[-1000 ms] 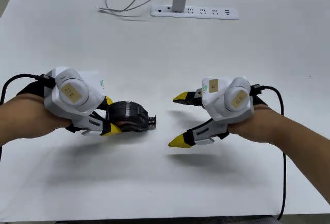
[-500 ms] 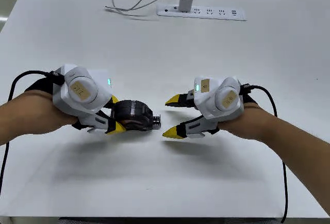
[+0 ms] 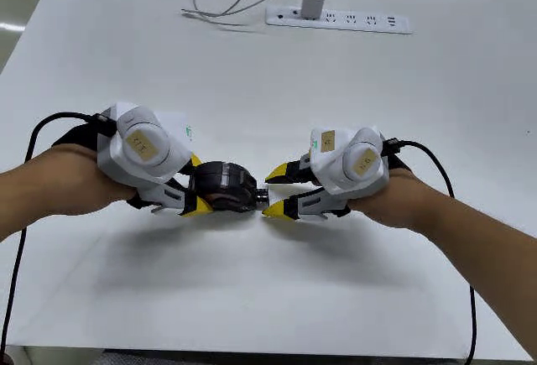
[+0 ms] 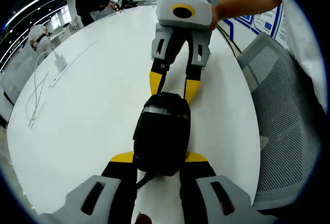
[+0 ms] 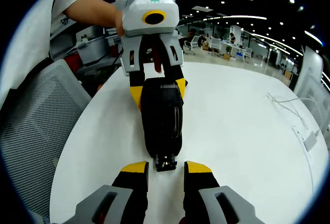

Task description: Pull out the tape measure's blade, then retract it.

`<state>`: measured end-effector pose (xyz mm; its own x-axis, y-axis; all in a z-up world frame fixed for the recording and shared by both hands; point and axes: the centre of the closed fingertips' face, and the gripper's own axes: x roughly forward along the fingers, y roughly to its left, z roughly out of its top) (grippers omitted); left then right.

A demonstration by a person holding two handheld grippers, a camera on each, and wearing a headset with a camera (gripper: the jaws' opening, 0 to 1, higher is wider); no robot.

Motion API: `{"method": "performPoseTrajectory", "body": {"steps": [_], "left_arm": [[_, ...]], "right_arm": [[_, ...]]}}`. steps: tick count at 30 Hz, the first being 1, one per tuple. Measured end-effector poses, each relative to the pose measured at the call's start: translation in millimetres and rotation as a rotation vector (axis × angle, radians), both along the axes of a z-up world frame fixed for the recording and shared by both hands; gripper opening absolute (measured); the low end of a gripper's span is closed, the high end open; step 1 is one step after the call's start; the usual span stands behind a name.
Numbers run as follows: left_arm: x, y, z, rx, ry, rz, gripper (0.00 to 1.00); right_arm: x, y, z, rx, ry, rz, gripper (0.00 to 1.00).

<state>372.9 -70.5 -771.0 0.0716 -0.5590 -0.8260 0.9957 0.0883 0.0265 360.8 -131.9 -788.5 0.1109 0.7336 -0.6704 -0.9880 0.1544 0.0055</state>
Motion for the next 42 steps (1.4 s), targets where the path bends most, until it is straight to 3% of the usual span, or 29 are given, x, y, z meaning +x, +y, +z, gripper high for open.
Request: {"method": "performPoseTrajectory", "body": {"steps": [14, 33, 35, 42], "left_arm": [[0.1, -0.6, 0.0, -0.008, 0.002, 0.001, 0.27], [0.2, -0.4, 0.5, -0.018, 0.002, 0.010, 0.26], [0.5, -0.4, 0.7, -0.023, -0.016, -0.010, 0.26], [0.5, -0.6, 0.6, -0.039, -0.007, -0.009, 0.26]], "right_arm": [[0.2, 6.7, -2.0, 0.020, -0.002, 0.019, 0.12], [0.4, 7.1, -2.6, 0.030, -0.021, 0.025, 0.11], [0.4, 7.1, -2.7, 0.030, -0.022, 0.025, 0.11], [-1.3, 6.0, -2.6, 0.031, -0.019, 0.014, 0.10]]}}
